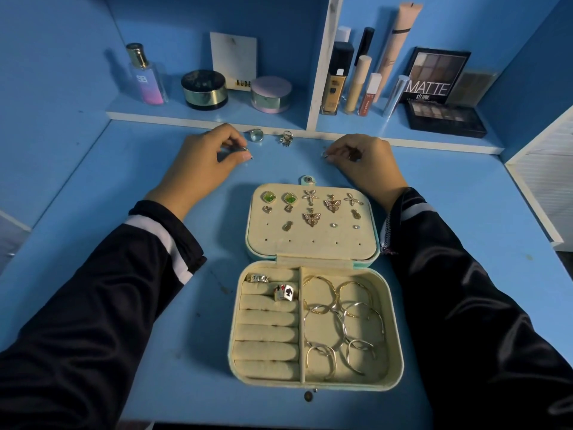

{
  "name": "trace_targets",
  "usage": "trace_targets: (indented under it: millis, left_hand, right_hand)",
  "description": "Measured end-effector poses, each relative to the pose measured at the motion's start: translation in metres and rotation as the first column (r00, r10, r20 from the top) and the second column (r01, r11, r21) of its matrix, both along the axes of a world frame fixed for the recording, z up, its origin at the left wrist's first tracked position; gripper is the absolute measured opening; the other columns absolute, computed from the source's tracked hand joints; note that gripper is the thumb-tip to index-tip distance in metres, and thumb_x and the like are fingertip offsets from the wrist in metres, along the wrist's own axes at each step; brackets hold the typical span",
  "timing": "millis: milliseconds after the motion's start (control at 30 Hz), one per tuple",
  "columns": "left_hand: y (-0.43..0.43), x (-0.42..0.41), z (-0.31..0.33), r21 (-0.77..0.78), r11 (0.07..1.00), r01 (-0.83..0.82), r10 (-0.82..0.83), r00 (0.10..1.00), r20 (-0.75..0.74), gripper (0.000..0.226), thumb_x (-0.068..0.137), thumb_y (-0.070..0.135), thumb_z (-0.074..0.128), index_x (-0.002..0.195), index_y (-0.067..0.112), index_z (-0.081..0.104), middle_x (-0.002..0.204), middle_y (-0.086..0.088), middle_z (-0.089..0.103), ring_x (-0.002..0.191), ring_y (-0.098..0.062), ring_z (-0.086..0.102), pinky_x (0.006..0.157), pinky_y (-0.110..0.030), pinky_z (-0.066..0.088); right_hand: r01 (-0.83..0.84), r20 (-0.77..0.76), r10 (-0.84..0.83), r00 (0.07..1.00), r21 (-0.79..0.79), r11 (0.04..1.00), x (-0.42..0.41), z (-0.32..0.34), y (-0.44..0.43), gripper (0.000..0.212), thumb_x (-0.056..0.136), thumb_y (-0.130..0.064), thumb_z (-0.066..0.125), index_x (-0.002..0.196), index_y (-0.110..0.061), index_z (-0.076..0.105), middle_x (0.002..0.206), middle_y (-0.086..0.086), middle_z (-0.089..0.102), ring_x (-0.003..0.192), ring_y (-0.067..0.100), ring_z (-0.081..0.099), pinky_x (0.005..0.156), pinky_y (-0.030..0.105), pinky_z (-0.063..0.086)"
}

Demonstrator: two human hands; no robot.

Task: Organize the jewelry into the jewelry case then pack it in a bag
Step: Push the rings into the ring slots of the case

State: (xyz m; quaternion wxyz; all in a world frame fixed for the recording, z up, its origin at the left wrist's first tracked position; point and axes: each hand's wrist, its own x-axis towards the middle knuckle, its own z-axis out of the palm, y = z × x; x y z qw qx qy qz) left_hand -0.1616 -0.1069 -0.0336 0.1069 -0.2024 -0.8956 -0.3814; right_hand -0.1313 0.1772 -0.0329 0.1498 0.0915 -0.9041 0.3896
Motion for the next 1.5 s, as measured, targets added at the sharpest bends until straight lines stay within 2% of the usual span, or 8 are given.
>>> trace_targets:
  millis: [267,467,633,800,967,1067,1267,1500]
  left_hand:
    - [-0.002,0.008,0.004,-0.007,0.999,0.050,-0.050,0.999,0.012,0.014,0.085,0.020,0.075,0.088,0.014,0.062,0.083,0.010,0.064,0.073,-0.003,0.059,0.072,-0.019,0.046]
    - [-0.001,0.022,0.008,0.100,0.994,0.051,-0.061,0.993,0.099,0.012,0.085,0.018,0.075,0.085,0.018,0.063,0.077,0.023,0.064,0.072,-0.015,0.064,0.074,-0.030,0.048]
    - [0.001,0.037,0.015,0.305,0.952,0.021,-0.074,0.983,0.165,0.010,0.087,0.015,0.073,0.089,0.017,0.064,0.090,0.009,0.068,0.084,-0.032,0.069,0.081,-0.041,0.053]
    - [0.002,0.064,0.021,0.411,0.911,0.026,-0.092,0.986,0.142,0.013,0.090,0.009,0.069,0.092,0.021,0.063,0.093,0.008,0.068,0.080,-0.007,0.067,0.083,-0.021,0.051]
    - [-0.002,0.094,0.022,0.443,0.896,0.027,-0.098,0.986,0.138,0.009,0.089,0.010,0.070,0.094,0.017,0.066,0.095,0.003,0.070,0.087,-0.024,0.068,0.085,-0.030,0.053]
    - [-0.006,0.112,0.022,0.481,0.877,-0.003,-0.068,0.989,0.131,0.011,0.089,0.008,0.070,0.091,0.018,0.066,0.090,0.011,0.071,0.083,-0.012,0.070,0.079,-0.024,0.054]
    - [-0.014,0.151,0.022,0.558,0.830,-0.013,-0.063,0.991,0.117,0.013,0.088,0.005,0.070,0.091,0.017,0.065,0.088,0.012,0.072,0.076,-0.004,0.069,0.077,-0.018,0.052]
    - [-0.015,0.193,0.019,0.584,0.810,0.040,-0.153,0.977,0.146,0.012,0.084,0.009,0.070,0.091,0.019,0.068,0.088,0.012,0.075,0.083,-0.008,0.070,0.085,-0.021,0.054]
  right_hand:
    - [0.009,-0.015,-0.008,1.000,0.034,0.999,0.004,0.002,0.001,0.009,0.083,-0.005,0.070,0.089,-0.010,0.073,0.083,0.002,0.065,0.071,0.011,0.053,0.066,0.008,0.041]
    - [0.076,-0.023,-0.078,0.997,-0.083,0.994,0.020,0.007,0.006,0.004,0.084,-0.013,0.073,0.087,-0.010,0.073,0.078,-0.007,0.064,0.065,-0.004,0.052,0.066,0.011,0.041]
    - [0.061,-0.030,-0.069,0.997,-0.218,0.974,0.040,0.015,0.005,0.008,0.084,-0.012,0.074,0.091,-0.008,0.073,0.078,-0.001,0.068,0.072,0.010,0.058,0.071,0.029,0.051]
    - [0.052,-0.035,-0.065,0.997,-0.294,0.954,0.070,0.019,-0.003,0.009,0.082,-0.011,0.076,0.091,-0.007,0.073,0.074,-0.007,0.066,0.066,0.004,0.055,0.069,0.018,0.048]
    - [0.035,-0.037,-0.055,0.998,-0.406,0.913,0.104,0.027,-0.011,0.011,0.083,-0.007,0.074,0.093,-0.003,0.072,0.075,-0.003,0.069,0.066,0.000,0.060,0.066,0.013,0.049]
    - [0.023,-0.041,-0.046,0.998,-0.443,0.896,0.123,0.032,-0.017,0.010,0.082,-0.006,0.074,0.092,-0.004,0.072,0.072,-0.011,0.071,0.067,0.001,0.064,0.065,0.013,0.050]
    - [-0.003,-0.023,-0.009,1.000,-0.474,0.881,0.163,0.036,-0.033,0.009,0.083,-0.006,0.074,0.092,-0.006,0.072,0.086,0.013,0.073,0.076,0.015,0.066,0.069,0.021,0.056]
    - [0.020,-0.015,-0.032,0.999,-0.508,0.861,0.192,0.027,-0.052,0.009,0.081,-0.008,0.076,0.088,-0.012,0.074,0.077,-0.005,0.072,0.071,0.008,0.063,0.070,0.024,0.054]
